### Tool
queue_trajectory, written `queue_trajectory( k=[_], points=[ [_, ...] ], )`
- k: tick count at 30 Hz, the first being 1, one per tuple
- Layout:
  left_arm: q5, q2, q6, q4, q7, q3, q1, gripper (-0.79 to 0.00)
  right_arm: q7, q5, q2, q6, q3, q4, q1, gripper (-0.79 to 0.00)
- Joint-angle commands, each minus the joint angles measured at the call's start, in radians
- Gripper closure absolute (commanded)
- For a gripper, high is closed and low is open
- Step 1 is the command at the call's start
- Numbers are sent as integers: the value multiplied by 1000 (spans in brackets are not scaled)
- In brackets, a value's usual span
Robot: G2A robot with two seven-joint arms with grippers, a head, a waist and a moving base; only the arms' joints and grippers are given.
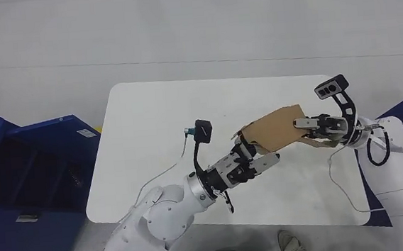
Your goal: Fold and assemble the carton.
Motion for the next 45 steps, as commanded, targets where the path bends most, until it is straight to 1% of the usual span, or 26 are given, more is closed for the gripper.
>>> queue_trajectory(
  k=[1,5,10,14,18,24,30,36,45],
  points=[
    [5,-3,14,4,12,-2,-6,-785,0,5,2,-4,-7,3,1,0],
    [-2,-4,21,14,32,-22,-2,-785,0,21,8,-14,-11,5,3,0],
    [-1,-1,-1,9,60,-53,32,-785,0,36,14,-21,-11,9,4,0],
    [-6,2,-15,-5,51,-66,58,-785,0,55,18,-16,-15,9,3,0],
    [-5,3,-24,-16,28,-65,70,-785,0,90,20,11,-12,26,12,0],
    [-6,2,-54,-35,28,-64,89,-785,0,136,22,58,-19,36,16,0],
    [19,2,-77,-52,19,-44,110,-785,0,146,24,65,-28,40,14,0],
    [32,-3,-78,-39,5,-13,100,-785,0,144,26,62,-39,35,7,0],
    [14,-22,-63,13,12,37,41,-785,0,149,29,61,-53,26,-5,0]
  ],
)
